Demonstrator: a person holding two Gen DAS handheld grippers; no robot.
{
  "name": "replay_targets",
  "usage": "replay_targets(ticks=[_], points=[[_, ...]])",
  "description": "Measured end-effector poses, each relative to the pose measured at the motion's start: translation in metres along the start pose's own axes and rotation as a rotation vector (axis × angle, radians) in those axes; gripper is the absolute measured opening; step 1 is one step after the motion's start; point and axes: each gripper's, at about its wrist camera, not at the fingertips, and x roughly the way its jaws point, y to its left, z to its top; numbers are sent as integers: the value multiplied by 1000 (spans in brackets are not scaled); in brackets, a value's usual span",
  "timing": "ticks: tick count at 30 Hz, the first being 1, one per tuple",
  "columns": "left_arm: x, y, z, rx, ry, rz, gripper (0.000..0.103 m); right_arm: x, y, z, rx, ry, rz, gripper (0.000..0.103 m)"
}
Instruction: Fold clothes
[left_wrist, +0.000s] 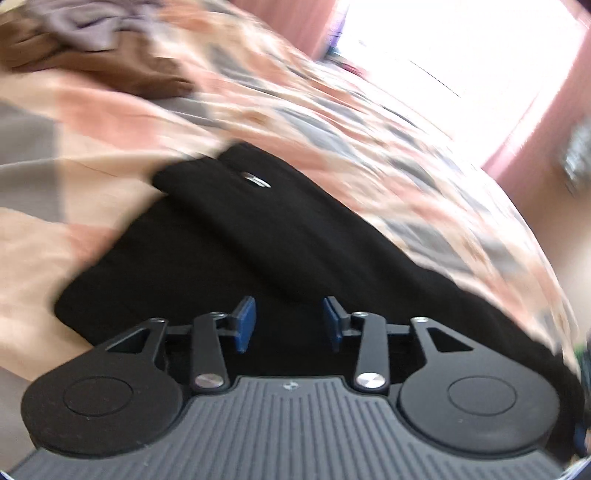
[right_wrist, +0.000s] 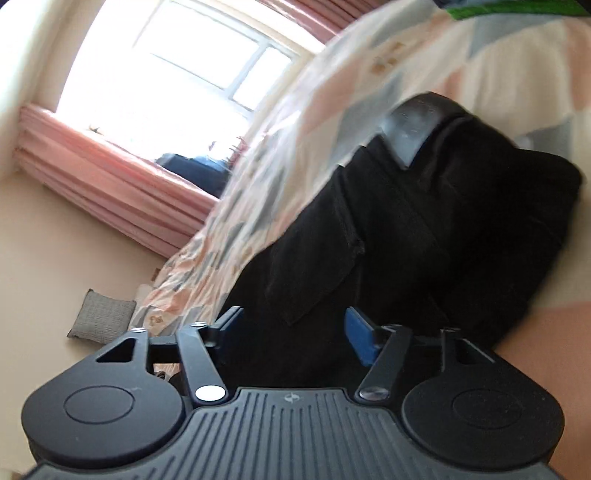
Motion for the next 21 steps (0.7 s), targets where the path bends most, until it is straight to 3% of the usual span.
replay_targets(ticks=[5,7,12,16,21], points=[[26,27,23,-174,-21,28,37,-17,-24,-1,114,-59,-21,72],[33,28,28,-199,-23,27,37,-24,-35,-1,165,-75,-12,72],[34,13,33,-127,8,95,35,-36,-45,10,252,-155,-11,72],[32,12,25,-95,4,71,37,-33,-51,11,281,-184,9,72],[30,15,12,-65,-27,31,39,-23,-63,12,285,-218,-60,66]])
